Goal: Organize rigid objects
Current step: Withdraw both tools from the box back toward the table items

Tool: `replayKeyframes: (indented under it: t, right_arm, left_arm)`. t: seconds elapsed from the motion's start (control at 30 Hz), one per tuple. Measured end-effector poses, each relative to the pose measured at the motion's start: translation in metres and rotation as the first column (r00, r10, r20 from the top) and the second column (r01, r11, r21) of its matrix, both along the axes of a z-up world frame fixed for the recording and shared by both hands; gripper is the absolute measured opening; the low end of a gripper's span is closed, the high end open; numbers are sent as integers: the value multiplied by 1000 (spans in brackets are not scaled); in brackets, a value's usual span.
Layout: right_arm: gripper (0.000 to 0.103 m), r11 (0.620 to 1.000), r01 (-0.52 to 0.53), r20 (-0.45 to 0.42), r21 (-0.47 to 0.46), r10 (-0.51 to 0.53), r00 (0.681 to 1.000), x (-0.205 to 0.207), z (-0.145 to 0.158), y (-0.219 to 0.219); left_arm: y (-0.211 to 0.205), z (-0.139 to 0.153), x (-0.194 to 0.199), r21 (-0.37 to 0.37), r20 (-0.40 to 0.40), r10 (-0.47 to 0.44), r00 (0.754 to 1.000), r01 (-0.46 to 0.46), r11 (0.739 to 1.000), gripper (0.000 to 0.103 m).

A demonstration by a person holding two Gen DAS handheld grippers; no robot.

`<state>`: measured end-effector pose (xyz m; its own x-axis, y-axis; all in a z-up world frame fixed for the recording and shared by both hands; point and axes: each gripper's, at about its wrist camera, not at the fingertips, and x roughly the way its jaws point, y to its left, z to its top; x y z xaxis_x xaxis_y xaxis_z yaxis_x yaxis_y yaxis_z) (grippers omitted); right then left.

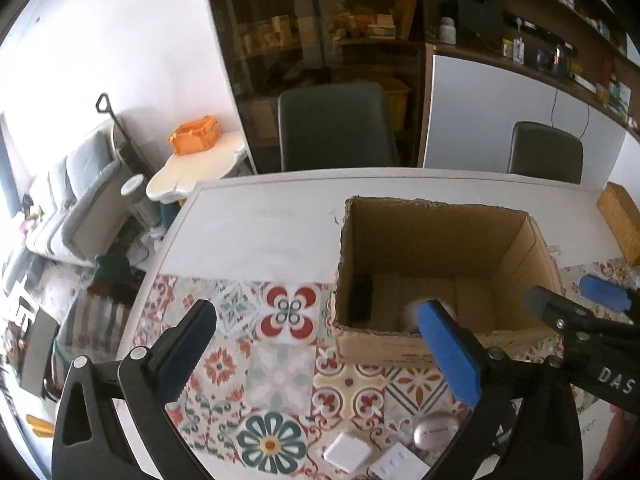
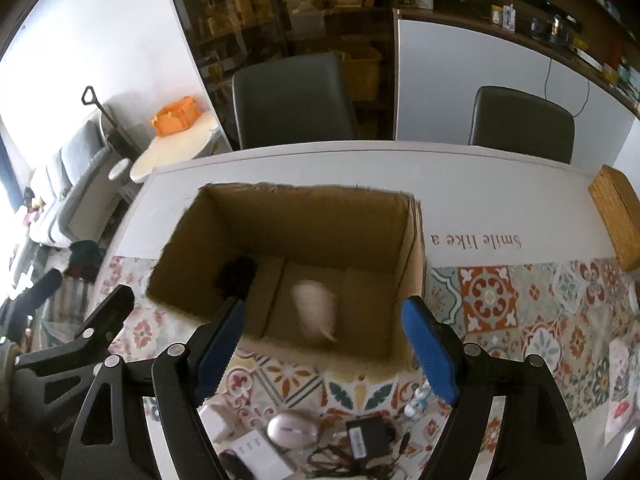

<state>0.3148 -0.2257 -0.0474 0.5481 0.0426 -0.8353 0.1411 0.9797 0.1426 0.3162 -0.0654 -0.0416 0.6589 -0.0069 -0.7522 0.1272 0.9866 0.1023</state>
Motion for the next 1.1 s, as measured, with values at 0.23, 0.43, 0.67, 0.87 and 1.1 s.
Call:
replayKeyframes:
  t: [0.23, 0.43, 0.67, 0.87, 1.1]
  right_arm:
    - [80, 1000, 19, 26, 9, -20, 999, -44, 6, 11]
    - [80, 999, 37, 66, 25, -39, 997, -82, 10, 16]
    - [80, 998, 37, 74, 46, -40, 996, -121, 4, 21]
    - [80, 997, 47, 34, 53, -49, 998, -143, -18, 22]
    - [80, 997, 54, -32, 59, -52, 998, -162, -46, 24]
  left_arm:
    - [9, 4, -39, -11, 33, 3, 999, -3, 1000, 103]
    - [18, 4, -72, -43, 37, -21, 999, 23, 999, 103]
    - [20, -13, -107, -37, 2, -51, 999, 51, 998, 103]
    - [19, -38, -127, -24, -53, -76, 996, 75, 997, 103]
    - [22, -66, -144, -39, -127, -95, 987, 91, 995, 103]
